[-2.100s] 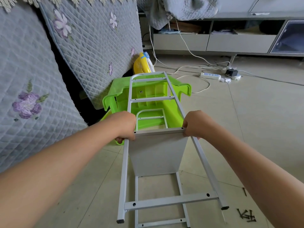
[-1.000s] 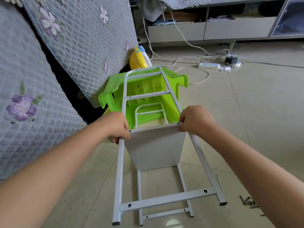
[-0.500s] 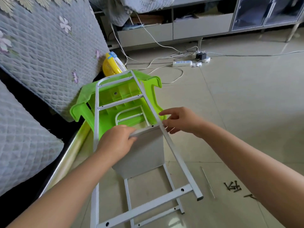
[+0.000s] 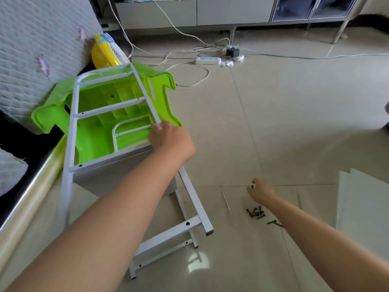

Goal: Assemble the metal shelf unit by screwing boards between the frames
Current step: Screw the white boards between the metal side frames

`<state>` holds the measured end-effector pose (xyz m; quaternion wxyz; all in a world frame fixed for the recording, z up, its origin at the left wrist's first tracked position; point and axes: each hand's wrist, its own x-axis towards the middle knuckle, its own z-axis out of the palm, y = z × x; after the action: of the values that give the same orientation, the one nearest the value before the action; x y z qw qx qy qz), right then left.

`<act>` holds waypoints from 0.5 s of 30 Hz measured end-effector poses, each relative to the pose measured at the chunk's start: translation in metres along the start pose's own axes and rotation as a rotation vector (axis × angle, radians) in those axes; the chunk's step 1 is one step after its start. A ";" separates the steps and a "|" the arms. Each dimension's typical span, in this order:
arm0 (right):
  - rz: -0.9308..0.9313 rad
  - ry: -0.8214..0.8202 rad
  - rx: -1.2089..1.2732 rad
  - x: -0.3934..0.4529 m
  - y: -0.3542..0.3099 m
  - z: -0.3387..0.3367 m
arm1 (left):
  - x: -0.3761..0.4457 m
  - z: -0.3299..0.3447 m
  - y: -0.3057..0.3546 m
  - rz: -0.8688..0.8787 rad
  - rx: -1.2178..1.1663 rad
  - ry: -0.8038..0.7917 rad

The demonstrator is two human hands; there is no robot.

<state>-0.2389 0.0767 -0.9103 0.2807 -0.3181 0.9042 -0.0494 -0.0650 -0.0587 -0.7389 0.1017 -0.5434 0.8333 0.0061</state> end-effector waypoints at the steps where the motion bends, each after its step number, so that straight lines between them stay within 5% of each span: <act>1: 0.049 0.047 0.027 -0.001 0.016 0.012 | 0.001 0.002 0.001 -0.019 0.023 -0.024; 15: 0.240 0.141 0.179 -0.025 0.066 0.098 | 0.007 0.001 0.006 -0.031 0.297 -0.142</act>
<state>-0.2064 0.1524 -0.9977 0.2475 -0.1773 0.9452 -0.1180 -0.0725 -0.0622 -0.7416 0.2397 -0.5335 0.8071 -0.0804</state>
